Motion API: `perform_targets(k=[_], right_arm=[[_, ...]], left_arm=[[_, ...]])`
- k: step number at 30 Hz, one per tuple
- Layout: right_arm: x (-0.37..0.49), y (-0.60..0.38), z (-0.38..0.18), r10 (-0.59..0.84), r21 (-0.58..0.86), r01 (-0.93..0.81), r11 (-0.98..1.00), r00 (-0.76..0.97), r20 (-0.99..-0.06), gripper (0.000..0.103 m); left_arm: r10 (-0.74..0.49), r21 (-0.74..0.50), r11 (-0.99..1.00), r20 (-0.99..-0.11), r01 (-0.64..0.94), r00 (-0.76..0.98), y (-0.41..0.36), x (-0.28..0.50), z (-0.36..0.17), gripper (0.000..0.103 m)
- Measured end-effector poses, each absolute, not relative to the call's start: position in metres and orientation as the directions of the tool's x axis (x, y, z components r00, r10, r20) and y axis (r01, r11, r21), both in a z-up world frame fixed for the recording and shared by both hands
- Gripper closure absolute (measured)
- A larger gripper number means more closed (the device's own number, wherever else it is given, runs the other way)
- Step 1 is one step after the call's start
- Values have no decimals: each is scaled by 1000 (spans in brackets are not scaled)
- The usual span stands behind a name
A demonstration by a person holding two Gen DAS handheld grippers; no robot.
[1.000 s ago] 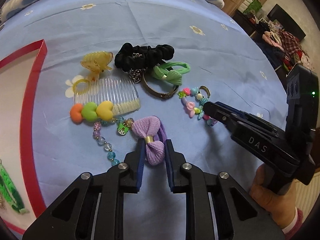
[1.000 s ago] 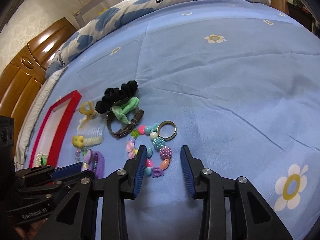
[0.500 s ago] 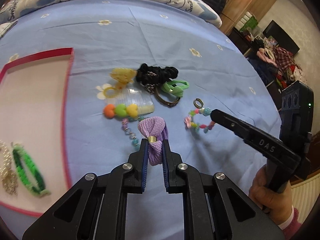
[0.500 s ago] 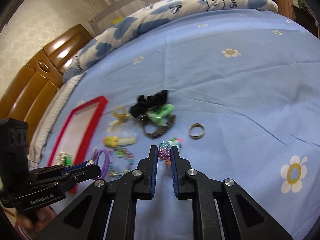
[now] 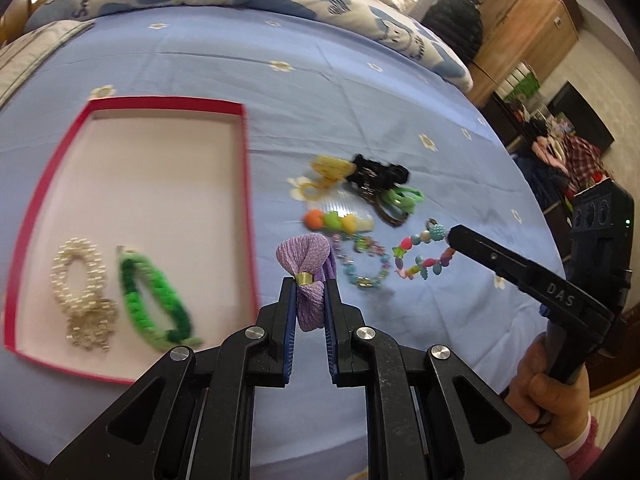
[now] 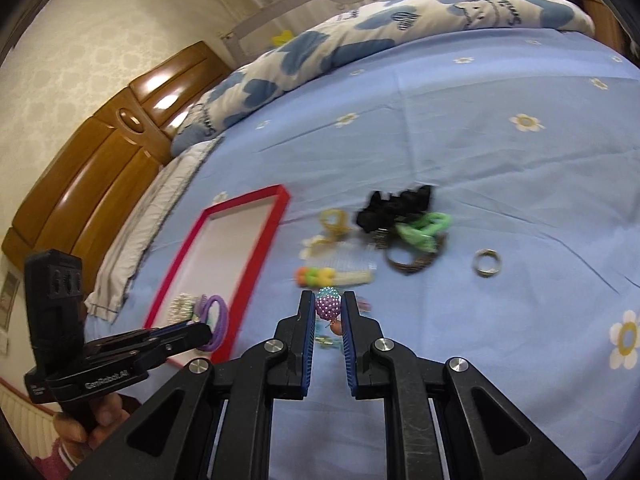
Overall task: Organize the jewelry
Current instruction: 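Carry the purple bow clip and beaded bracelet into the red tray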
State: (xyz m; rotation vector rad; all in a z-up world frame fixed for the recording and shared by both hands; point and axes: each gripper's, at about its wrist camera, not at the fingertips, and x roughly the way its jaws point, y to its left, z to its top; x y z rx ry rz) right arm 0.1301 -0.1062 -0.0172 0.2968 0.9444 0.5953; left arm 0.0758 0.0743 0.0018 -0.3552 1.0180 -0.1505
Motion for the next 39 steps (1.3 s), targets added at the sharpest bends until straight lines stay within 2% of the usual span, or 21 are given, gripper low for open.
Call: perform_targets(k=[16, 22, 30, 39], right_arm=[[130, 4, -2, 717, 529, -504, 683, 321, -619, 91], [137, 40, -6, 741, 550, -523, 651, 282, -609, 91], [153, 80, -25, 737, 554, -532, 641, 224, -637, 91], [169, 90, -57, 685, 530, -500, 685, 194, -702, 90]], left_arm=[[-156, -325, 923, -806, -206, 570, 160, 63, 2, 92], [-93, -268, 933, -826, -242, 556, 186, 79, -5, 92], [-40, -215, 932, -862, -293, 506, 218, 99, -26, 92], [-44, -205, 927, -891, -315, 452, 225, 109, -48, 91]])
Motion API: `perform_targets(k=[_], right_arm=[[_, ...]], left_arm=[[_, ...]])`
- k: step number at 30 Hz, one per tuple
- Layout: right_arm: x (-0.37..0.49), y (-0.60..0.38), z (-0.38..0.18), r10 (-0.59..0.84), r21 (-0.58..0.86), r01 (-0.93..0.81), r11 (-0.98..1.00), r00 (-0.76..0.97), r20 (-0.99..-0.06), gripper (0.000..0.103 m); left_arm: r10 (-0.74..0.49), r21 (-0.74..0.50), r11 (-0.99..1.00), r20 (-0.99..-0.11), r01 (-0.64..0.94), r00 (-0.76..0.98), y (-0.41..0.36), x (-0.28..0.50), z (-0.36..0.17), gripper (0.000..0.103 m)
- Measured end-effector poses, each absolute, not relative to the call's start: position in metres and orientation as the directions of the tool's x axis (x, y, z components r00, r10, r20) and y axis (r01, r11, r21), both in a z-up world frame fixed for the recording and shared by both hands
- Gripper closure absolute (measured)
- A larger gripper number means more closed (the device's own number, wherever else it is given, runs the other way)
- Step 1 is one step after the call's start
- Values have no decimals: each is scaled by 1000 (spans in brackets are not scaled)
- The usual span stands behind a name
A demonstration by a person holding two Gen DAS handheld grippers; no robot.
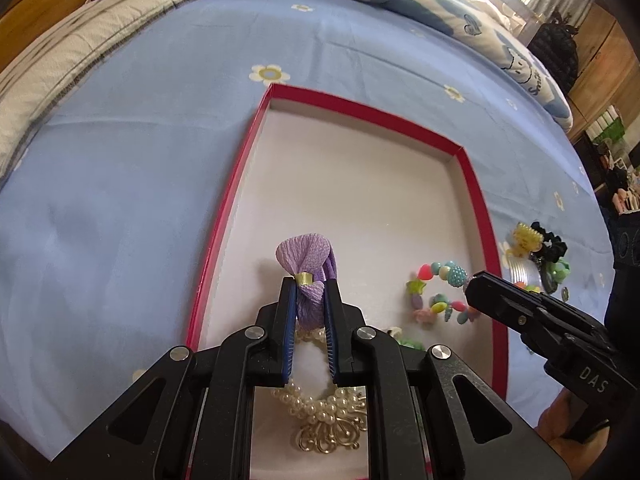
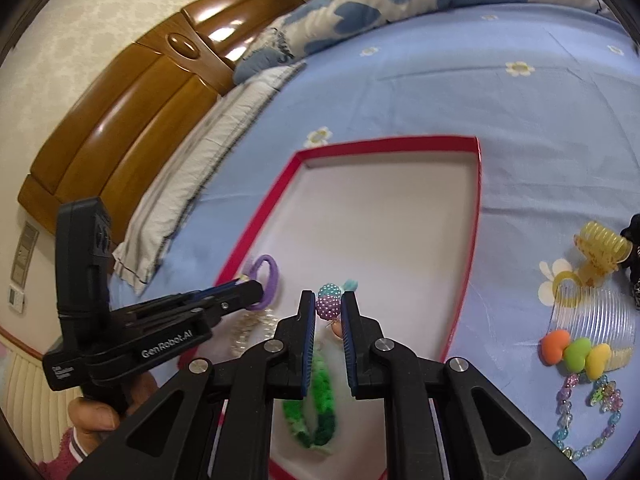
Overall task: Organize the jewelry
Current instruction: 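Carry the purple bow clip and beaded bracelet into the red tray, then open both tools to drop the bow clip and beaded bracelet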
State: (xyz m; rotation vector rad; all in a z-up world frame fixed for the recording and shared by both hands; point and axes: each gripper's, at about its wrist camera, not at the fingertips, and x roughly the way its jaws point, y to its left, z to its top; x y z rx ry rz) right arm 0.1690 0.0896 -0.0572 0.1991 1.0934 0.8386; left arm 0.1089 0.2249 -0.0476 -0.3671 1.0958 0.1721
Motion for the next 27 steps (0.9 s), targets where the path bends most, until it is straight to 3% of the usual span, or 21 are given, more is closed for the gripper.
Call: perform_targets(k=[8, 16, 21, 27], right_arm=[[171, 91, -72, 657, 513, -494, 702, 171, -734, 90], [171, 86, -71, 655, 517, -485, 705, 167, -737, 84], [170, 79, -63, 661, 523, -472, 710, 189, -727, 70], [161, 55, -42, 682, 539, -462, 704, 228, -695, 70]], left_arm=[[-50, -203, 925, -903, -321, 428, 226, 113, -55, 90], [-45, -202, 921, -905, -334, 424, 226, 111, -54, 71], [-41, -206, 921, -894, -330, 445, 222, 106, -43, 63], [-46, -216, 924, -881, -315, 471, 210, 96, -28, 62]])
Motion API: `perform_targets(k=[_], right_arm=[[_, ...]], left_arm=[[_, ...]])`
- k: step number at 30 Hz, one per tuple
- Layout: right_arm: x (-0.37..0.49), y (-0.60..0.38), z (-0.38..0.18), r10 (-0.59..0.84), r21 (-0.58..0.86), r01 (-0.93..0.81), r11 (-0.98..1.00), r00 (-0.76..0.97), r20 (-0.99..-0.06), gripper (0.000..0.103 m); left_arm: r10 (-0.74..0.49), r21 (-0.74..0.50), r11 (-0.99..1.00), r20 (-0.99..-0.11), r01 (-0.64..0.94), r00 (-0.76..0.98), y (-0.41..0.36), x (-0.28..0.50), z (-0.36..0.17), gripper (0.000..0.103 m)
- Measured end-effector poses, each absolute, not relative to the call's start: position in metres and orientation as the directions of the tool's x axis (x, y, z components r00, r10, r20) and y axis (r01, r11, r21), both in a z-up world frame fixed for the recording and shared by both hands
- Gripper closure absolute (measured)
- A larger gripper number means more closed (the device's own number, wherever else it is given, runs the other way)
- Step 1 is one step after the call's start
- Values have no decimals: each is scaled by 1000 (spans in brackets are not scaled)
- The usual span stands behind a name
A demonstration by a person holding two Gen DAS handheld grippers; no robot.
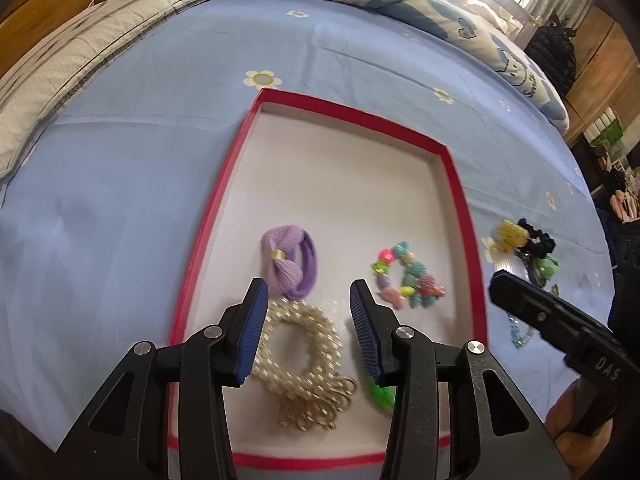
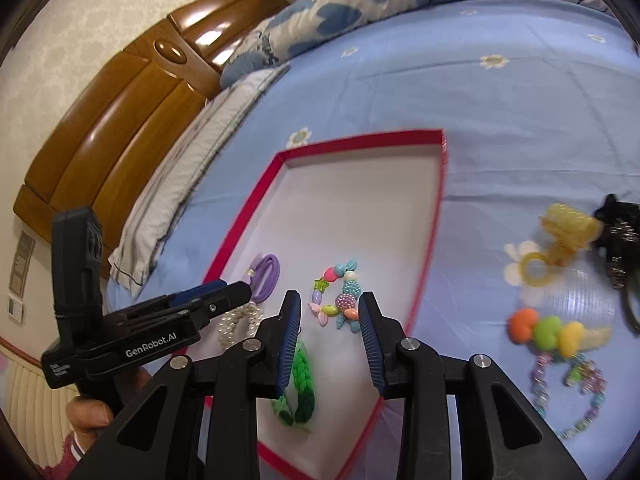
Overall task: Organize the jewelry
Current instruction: 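Open both tools to drop the bow clip and beaded bracelet, then grasp the yellow claw clip with the left tool while the right tool grasps the black scrunchie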
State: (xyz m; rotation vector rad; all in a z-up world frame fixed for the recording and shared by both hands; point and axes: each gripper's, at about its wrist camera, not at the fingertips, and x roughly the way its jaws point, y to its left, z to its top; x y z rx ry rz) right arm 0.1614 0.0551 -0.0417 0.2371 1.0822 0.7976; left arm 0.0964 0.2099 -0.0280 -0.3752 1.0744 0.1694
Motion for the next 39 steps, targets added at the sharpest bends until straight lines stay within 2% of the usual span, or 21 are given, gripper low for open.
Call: perform_targets(k=[7, 23, 33, 39], right_arm=[[151, 13, -29, 673, 538, -429, 726, 283, -684, 70], [153, -95, -47, 570, 520, -235, 821, 396, -720, 69], [177, -140, -51, 530, 524, -150, 838, 450, -719, 63], [204, -143, -53, 538, 542, -136, 830, 451, -712, 61]], left_arm=[[-77, -244, 925, -870, -290, 487, 189, 92, -18, 62], [-161, -263, 952, -866, -158, 473, 114, 111, -9, 62], [-195, -258, 963, -867, -78, 459, 72, 142, -6, 62], [-232, -278, 960, -864, -40, 447, 49, 169, -8, 56]])
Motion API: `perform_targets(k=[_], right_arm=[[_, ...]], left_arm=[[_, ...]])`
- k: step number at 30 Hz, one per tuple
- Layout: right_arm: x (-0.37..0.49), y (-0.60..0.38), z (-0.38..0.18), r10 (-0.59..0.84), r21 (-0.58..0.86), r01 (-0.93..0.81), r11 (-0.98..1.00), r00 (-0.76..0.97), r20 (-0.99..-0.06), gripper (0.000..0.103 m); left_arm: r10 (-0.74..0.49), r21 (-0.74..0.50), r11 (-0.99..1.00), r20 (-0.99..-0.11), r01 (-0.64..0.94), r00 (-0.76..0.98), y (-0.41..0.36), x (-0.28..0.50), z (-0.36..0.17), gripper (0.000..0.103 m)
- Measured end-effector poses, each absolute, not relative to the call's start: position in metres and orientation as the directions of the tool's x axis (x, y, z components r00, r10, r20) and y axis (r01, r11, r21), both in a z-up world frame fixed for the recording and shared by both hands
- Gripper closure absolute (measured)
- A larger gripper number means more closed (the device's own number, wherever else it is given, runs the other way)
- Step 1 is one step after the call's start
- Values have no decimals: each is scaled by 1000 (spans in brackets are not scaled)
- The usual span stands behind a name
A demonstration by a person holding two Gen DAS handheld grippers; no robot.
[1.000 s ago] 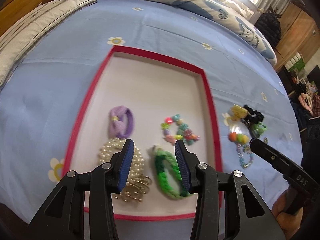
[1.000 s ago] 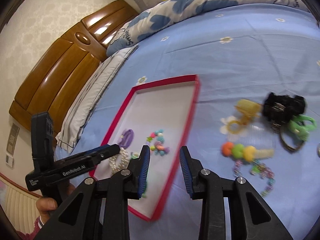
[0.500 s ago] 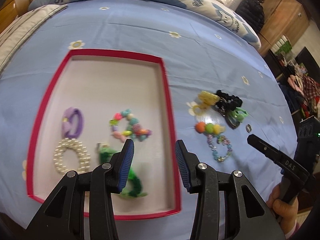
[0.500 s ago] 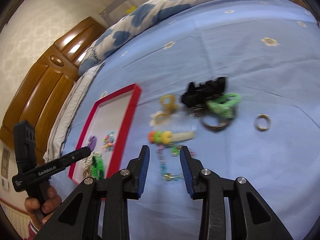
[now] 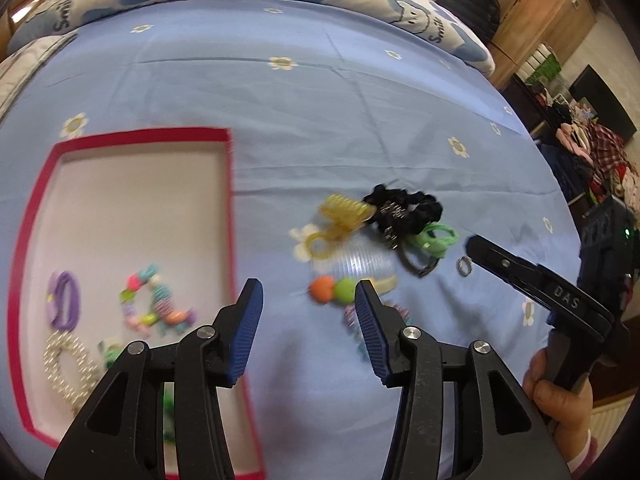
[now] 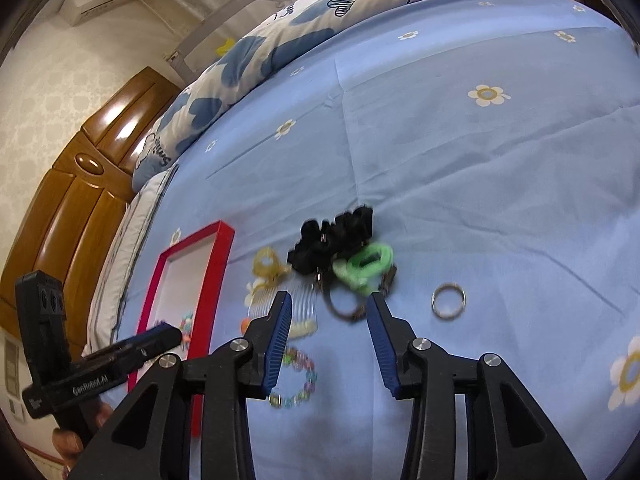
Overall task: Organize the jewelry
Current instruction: 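Grasp the yellow claw clip with the left tool while the right tool grasps the black scrunchie, then carry the yellow claw clip and black scrunchie into the red tray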
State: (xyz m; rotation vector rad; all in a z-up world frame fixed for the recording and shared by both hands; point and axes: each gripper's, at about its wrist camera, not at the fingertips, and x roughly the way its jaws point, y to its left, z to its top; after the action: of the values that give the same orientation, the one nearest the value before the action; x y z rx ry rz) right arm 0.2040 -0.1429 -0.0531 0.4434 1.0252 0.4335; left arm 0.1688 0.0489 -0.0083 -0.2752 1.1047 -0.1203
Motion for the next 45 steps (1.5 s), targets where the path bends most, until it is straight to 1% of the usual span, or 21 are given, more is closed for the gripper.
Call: perform_targets(k=[5, 9, 11, 13, 14, 16, 17, 18, 19, 20, 22, 26, 29, 37, 45], right_arm=[[231, -140, -58, 548, 556, -127, 821, 449, -706, 61], [249, -136, -67, 548, 557, -118, 822, 430, -717, 61], [257, -134, -75, 560, 571, -110, 814, 408, -721, 61], [261, -133, -80, 559, 569, -106, 815, 398, -727, 61], [262, -133, -82, 559, 570, -105, 815, 398, -727, 61], [262, -133, -86, 558, 568, -104, 816, 395, -729, 67], [262, -134, -87, 560, 571, -105, 814, 397, -727, 73], [263, -135, -87, 557, 568, -103, 817, 399, -729, 84], [263, -136, -87, 554, 565, -102, 819, 402, -729, 87], [263, -137, -86, 551, 564, -103, 819, 410, -726, 89], [261, -142, -81, 546, 563, -101, 820, 431, -718, 92], [254, -152, -73, 551, 580, -94, 809, 463, -694, 92], [249, -157, -67, 563, 597, -94, 797, 476, -676, 92], [232, -157, -43, 592, 619, -133, 774, 497, -634, 92], [218, -129, -28, 638, 634, -195, 749, 470, -610, 92]], left_arm=[[-254, -287, 958, -868, -14, 426, 29, 194, -18, 56], [-268, -308, 951, -874, -34, 406, 21, 216, -31, 56], [-260, -303, 952, -880, -47, 398, 18, 225, -37, 54], [-252, -299, 952, -886, -65, 390, 17, 235, -44, 48], [-252, -300, 951, -888, -69, 383, 15, 240, -47, 48], [-251, -300, 951, -890, -76, 381, 14, 246, -52, 48], [-247, -298, 952, -890, -78, 384, 13, 249, -53, 48], [-242, -293, 953, -891, -79, 385, 13, 252, -55, 48], [-239, -290, 954, -892, -79, 384, 13, 254, -56, 51], [-238, -289, 954, -891, -79, 386, 13, 255, -57, 56], [-235, -285, 956, -891, -75, 388, 13, 256, -58, 56], [-220, -267, 962, -887, -61, 406, 11, 253, -55, 56], [-232, -280, 958, -879, -57, 417, 14, 247, -51, 57], [-259, -317, 948, -842, -44, 473, 25, 216, -21, 57], [-250, -330, 942, -805, -57, 539, 58, 176, 11, 57]])
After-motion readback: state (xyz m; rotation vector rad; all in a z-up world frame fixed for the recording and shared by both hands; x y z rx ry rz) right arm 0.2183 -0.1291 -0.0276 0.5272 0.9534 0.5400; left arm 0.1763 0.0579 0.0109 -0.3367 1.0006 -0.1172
